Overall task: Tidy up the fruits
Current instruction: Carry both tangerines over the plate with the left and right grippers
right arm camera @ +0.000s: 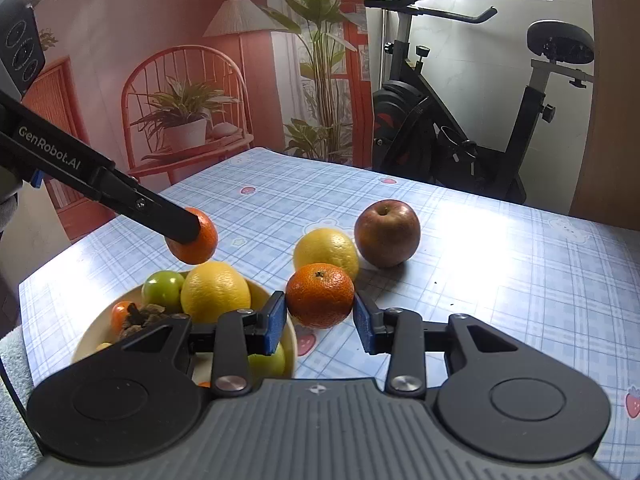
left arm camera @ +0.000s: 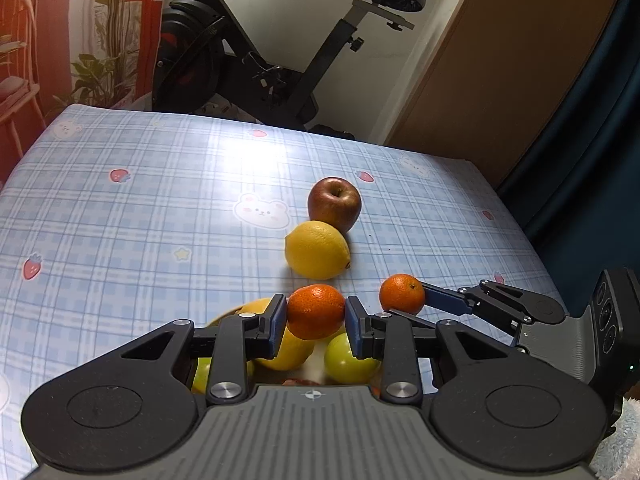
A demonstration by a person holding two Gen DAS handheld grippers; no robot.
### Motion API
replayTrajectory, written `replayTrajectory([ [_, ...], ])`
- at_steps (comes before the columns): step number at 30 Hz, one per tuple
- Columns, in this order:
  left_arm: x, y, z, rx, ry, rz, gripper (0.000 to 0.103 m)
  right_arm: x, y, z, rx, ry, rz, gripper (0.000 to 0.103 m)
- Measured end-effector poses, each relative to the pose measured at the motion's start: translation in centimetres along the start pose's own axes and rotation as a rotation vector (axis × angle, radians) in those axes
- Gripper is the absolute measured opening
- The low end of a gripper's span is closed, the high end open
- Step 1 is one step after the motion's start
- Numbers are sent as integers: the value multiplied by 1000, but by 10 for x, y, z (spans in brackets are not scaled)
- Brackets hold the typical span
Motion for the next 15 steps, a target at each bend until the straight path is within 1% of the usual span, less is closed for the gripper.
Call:
replayTrajectory([
  [5,-22,-15,23,-1,10,-22,33,-13,-20,4,19,3,-24,39],
  [11,-33,-26,47,-19,5,-10,33,-25,-44,13,15,-23,-42,39],
  [15,-37,-29,57,-23,3,4,33,-30,-51,17,30,-38,-49,39],
])
Point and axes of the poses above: each gripper's, at about its wrist camera, not at the fingertips, and x roughly the way its jaws point, y to its right, z to its underside, the point moved 2 cm from there along x, roughly the way its jaws point, and after that the axes turned 3 degrees about -x, right-handed, at the moved point
